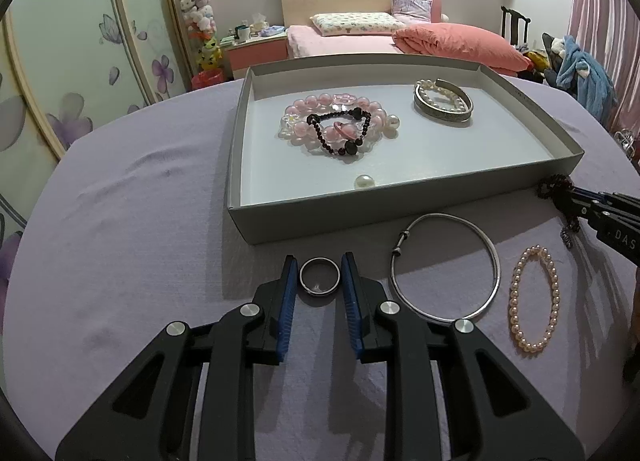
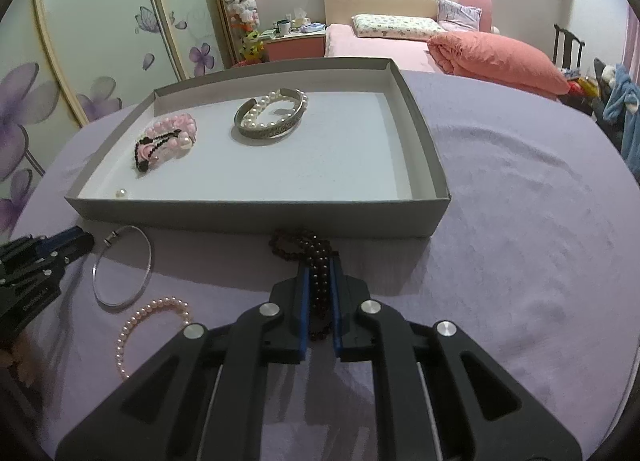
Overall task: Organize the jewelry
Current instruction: 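Grasp the dark red bead bracelet with the right gripper while the left gripper grasps the silver ring, then lift the bead bracelet with the right gripper while the left gripper lifts the ring toward the tray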
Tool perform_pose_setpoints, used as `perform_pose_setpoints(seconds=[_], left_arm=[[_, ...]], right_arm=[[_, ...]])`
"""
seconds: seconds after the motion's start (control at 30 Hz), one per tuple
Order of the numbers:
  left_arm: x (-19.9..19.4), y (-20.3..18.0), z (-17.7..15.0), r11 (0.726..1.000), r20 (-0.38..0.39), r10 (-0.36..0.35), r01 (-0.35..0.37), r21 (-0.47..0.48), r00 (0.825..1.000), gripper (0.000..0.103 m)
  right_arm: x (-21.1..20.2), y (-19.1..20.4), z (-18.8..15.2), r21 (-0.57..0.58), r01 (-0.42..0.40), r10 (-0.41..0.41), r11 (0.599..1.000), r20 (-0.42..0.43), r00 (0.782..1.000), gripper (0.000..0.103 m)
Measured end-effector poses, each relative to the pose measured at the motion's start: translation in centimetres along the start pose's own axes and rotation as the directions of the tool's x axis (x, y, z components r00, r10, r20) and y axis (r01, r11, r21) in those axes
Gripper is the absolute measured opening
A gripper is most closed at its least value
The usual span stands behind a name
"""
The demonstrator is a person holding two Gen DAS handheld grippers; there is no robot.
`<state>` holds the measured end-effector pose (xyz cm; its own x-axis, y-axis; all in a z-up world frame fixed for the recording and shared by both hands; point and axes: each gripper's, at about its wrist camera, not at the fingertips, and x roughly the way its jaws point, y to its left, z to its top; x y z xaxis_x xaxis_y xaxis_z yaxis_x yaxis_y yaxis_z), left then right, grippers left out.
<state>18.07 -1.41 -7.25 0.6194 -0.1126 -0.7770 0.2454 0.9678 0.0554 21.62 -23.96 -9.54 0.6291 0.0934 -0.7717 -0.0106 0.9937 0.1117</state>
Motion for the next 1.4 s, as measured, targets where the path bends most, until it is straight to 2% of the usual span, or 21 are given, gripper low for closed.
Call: perform_pose_setpoints(seconds=[0.17, 1.4], left_arm=[[0.04, 0.07, -0.03, 1.000, 0.000, -0.003, 0.003, -0.003, 1.000, 0.024], [0.04, 0.09, -0.02, 1.000, -0.001, -0.005, 0.005, -0.006, 1.000, 0.025]], right_arm=[[-0.04, -0.46, 0.01, 0.030, -0.031, 0.031, 0.999, 0.002, 1.000, 0.010], [-0.01, -0.35, 0.01, 0.027, -0.028, 0.028, 0.999, 0.002, 1.000, 0.011]])
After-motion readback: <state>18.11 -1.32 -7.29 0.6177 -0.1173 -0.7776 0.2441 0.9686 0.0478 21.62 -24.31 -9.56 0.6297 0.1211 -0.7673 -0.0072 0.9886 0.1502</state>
